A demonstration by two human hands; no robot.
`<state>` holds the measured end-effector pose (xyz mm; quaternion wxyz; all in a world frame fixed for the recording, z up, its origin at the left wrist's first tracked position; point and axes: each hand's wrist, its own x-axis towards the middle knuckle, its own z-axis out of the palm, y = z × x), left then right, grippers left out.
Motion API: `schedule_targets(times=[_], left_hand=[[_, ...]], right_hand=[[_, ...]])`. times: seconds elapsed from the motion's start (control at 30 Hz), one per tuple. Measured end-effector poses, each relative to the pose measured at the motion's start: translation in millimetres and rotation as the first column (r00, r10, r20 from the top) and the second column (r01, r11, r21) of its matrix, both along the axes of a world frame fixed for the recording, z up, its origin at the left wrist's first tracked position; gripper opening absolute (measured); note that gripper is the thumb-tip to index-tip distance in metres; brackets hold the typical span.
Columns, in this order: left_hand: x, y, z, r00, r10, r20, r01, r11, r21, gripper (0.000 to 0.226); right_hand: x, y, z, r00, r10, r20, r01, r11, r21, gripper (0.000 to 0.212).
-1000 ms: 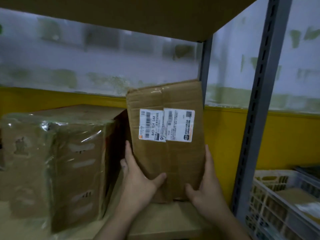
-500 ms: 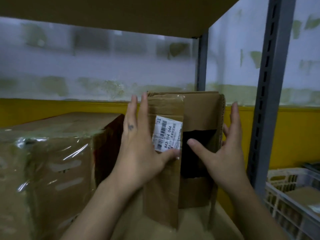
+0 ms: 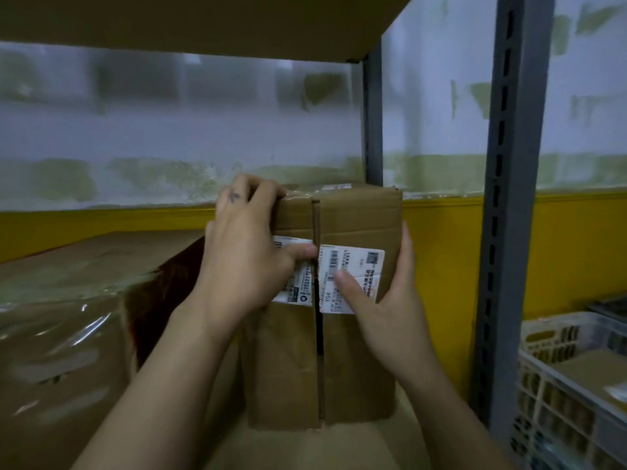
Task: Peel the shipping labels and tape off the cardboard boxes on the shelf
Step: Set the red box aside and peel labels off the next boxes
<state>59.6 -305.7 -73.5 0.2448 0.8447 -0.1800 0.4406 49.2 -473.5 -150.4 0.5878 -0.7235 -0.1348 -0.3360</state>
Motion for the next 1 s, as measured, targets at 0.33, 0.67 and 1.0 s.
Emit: schedule_targets(times=[0.33,0.67,1.0], left_hand=[[-3,-12,-1,0.988,0.155,0.028,-0.157,0.981,0.114,0.067],[22,-38,-4,0.937,0.299,0.180,-0.295,0.954,-0.051,0.080],[24,-34,-15,0.960,0.163,0.229,-0.158,0.987,-0.042,0.052]], right_hand=[[15,16,-19,0.961,-0.269,0.065,0.261,0.959,0.109,0.077],[27,24,-32,0.899,-0.418,0.130,0.400,0.905,0.144,0.090],[30,31,-40,0.805,-0.495,0.327,0.504,0.861,0.063,0.056]])
